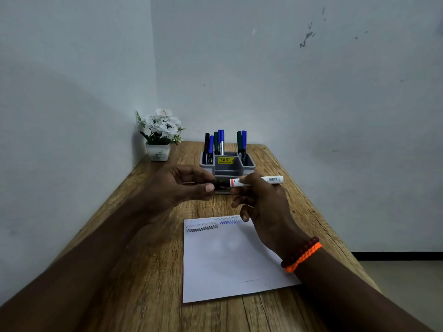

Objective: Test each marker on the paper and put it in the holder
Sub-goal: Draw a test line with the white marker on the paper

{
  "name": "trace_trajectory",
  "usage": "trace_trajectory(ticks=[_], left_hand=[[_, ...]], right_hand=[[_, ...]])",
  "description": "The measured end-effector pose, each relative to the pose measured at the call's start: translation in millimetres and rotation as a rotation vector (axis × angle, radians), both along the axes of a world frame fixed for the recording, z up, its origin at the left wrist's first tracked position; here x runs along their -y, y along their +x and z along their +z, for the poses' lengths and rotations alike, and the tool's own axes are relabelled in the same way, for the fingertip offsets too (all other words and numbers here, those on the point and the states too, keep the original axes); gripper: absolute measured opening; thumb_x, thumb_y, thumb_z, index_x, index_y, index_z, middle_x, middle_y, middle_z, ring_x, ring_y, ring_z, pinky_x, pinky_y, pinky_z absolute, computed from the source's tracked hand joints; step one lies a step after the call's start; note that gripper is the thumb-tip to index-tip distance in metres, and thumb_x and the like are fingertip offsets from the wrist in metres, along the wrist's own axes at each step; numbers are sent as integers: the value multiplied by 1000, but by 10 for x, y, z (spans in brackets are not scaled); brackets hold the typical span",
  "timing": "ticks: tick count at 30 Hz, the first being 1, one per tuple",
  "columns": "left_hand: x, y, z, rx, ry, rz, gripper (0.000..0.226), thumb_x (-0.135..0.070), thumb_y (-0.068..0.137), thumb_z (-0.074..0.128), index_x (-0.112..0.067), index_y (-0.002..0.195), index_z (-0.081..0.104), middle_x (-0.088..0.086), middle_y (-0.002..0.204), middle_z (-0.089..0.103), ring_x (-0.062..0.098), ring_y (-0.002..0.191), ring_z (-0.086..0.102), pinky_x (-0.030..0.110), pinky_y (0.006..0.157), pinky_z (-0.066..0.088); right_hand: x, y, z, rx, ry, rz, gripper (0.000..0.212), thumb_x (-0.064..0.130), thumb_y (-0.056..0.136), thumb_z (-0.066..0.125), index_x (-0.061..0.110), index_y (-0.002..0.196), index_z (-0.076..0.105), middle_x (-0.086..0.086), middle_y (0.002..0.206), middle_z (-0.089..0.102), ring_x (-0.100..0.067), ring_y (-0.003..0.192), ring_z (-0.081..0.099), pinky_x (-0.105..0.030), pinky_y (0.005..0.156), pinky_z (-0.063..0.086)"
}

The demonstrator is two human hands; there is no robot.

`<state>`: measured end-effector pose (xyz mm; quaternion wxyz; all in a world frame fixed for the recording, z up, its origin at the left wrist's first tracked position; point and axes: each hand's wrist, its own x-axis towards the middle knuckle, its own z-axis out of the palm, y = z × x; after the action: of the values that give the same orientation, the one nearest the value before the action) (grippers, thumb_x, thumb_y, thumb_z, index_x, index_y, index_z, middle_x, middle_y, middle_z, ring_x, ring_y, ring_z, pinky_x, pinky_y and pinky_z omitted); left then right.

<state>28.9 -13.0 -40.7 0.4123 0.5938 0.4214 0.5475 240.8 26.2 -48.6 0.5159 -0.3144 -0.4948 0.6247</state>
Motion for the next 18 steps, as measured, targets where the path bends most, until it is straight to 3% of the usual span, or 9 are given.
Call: trace_trajectory(ticks=[9, 18], left_hand=[[-2, 22, -37, -27, 16, 42, 32, -2, 77, 79, 3, 107, 73, 20, 106, 76, 35, 98, 75, 45, 87, 62], [13, 65, -46, -56, 71, 85, 32, -4, 76, 79, 5, 106, 75, 20, 100, 78, 32, 88, 76, 36, 76, 64]], right_hand=[[-35, -10, -68, 6, 24, 26, 22, 10, 96, 70, -8, 108, 65, -18, 84, 77, -22, 56, 66, -25, 40, 43], [-43, 39, -99, 31, 82, 72, 18, 14, 95, 74, -3, 98, 76, -17, 76, 73, -19, 55, 62, -26, 40, 45]])
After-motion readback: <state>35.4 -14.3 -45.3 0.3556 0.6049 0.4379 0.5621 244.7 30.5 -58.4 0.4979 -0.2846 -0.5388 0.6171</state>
